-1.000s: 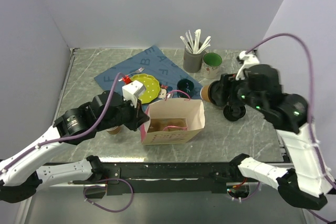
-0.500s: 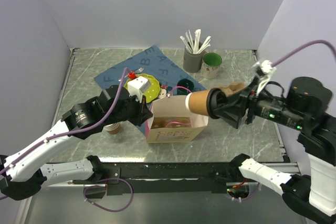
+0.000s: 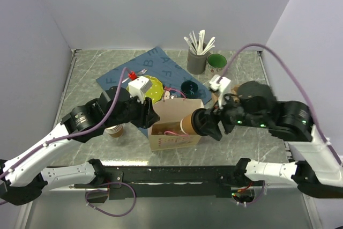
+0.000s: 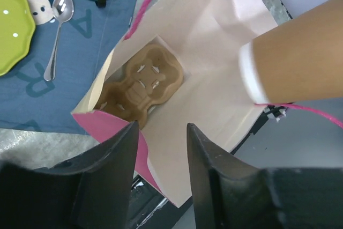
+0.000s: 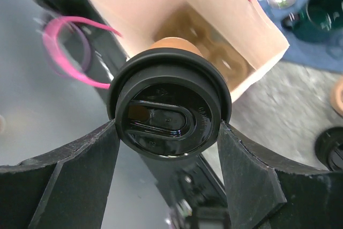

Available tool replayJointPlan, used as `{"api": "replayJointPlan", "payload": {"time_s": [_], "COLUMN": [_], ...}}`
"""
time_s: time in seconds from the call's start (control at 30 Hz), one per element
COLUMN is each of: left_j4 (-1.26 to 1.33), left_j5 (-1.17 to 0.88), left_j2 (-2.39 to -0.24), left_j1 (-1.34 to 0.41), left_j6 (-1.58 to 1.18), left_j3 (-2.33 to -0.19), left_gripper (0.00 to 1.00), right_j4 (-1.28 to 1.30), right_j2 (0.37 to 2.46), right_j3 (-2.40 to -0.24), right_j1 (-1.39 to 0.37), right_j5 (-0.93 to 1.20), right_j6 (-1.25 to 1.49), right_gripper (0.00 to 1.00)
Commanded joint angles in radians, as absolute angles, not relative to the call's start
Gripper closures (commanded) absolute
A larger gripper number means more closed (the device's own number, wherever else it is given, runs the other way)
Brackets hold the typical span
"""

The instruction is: Pack the takeout coffee

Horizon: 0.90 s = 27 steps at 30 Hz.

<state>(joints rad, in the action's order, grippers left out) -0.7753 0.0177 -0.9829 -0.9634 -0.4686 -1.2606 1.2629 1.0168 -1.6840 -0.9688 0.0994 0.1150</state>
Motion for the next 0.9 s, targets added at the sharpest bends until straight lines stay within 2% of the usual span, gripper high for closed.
{"api": "replayJointPlan", "payload": {"time_s": [0.0,0.23,0.43,0.53,0.57,0.67,0.77,0.87], "left_j4": [-0.784,-0.890,-0.836,-0.787,-0.764,-0.576,-0.435,-0.390], "left_j5": [0.080,0.176,0.156,0.126,0.105,-0.021,-0.116,-0.152], "left_j2": [-0.969,-1.028,-1.011,-0.993,-0.979,-0.921,-0.867,-0.874], "left_j1": [-0.960,-0.960,-0.960,-0.959,-0.960,-0.960,-0.959,-0.959], "left_j6": [-0.508,-0.511,-0.506,-0.473,-0.460,-0.382,-0.322,-0.311], "left_j3": [-1.268,-1.335,-1.309,-1.295,-1.287,-1.211,-1.096,-1.054], "left_gripper": [0.52,0.51,0.55,0.70,0.80,0.91,0.99,0.99], "right_j4": [1.269,1.293,1.287,1.307,1.316,1.351,1.387,1.404], "right_j2": [1.034,1.071,1.066,1.083,1.095,1.124,1.158,1.192], "right_j3": [-1.655,-1.658,-1.603,-1.585,-1.582,-1.585,-1.606,-1.615], "right_j1": [-1.075,-1.172,-1.291,-1.370,-1.409,-1.460,-1.512,-1.532], "right_j5": [-0.177,-0.250,-0.322,-0.398,-0.417,-0.513,-0.609,-0.644], "right_j6": [0.141,0.149,0.227,0.265,0.273,0.299,0.311,0.298], "right_gripper": [0.50,0.50,0.50,0.51,0.51,0.51,0.51,0.51]}}
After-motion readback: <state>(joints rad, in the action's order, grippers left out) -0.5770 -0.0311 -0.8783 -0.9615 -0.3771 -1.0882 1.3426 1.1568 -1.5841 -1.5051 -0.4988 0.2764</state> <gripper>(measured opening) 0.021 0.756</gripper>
